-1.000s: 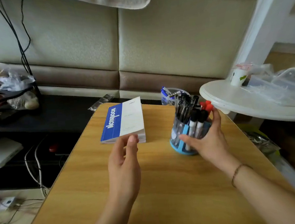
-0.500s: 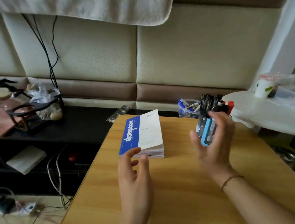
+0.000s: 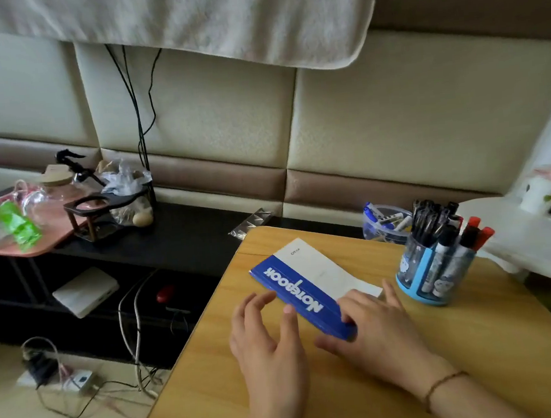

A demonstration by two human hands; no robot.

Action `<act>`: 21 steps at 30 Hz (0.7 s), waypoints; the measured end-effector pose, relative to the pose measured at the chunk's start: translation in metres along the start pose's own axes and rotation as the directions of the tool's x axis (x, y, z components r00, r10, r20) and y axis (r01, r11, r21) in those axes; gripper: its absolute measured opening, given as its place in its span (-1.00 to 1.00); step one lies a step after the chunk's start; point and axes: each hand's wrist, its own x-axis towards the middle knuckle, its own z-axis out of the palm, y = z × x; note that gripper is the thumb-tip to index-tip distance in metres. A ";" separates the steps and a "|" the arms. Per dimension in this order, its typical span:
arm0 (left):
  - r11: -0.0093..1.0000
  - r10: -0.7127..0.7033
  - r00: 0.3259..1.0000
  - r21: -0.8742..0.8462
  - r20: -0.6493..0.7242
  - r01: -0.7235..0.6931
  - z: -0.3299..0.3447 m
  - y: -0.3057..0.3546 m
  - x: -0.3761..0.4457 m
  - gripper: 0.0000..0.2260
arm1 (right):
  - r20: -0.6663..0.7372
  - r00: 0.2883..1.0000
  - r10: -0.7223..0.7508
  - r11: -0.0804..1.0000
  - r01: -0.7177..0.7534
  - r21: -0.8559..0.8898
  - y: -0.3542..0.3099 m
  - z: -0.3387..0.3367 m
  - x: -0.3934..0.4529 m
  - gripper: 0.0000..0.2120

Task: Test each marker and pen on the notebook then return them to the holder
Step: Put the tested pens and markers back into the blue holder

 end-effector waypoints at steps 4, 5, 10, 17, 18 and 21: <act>1.000 -0.014 0.998 0.023 0.061 0.012 0.004 0.003 -0.006 -0.85 | 0.000 0.995 0.101 0.990 -0.100 -0.096 0.022 0.003 0.014 -0.40; 1.000 -0.019 0.998 0.025 0.067 0.018 0.004 0.004 -0.007 -0.86 | 0.003 0.995 0.098 0.993 -0.098 -0.065 0.022 0.005 0.022 -0.42; 0.998 -0.042 0.996 0.047 0.073 0.039 0.007 0.005 -0.009 -0.83 | 0.047 0.988 0.149 0.985 -0.152 0.085 0.027 0.007 0.077 -0.50; 1.000 -0.023 0.997 0.020 0.076 0.021 0.007 0.001 -0.010 -0.83 | -0.277 0.931 0.237 0.934 -0.140 0.330 0.019 0.017 0.046 -0.38; 1.000 -0.019 0.998 0.010 0.068 0.018 0.006 0.000 -0.009 -0.83 | -0.403 0.864 0.302 0.915 -0.144 0.377 0.021 0.018 0.026 -0.31; 1.000 -0.006 0.998 0.019 0.065 0.004 0.009 -0.003 -0.010 -0.84 | -0.503 0.563 0.655 0.730 -0.302 0.613 0.056 0.018 -0.014 0.01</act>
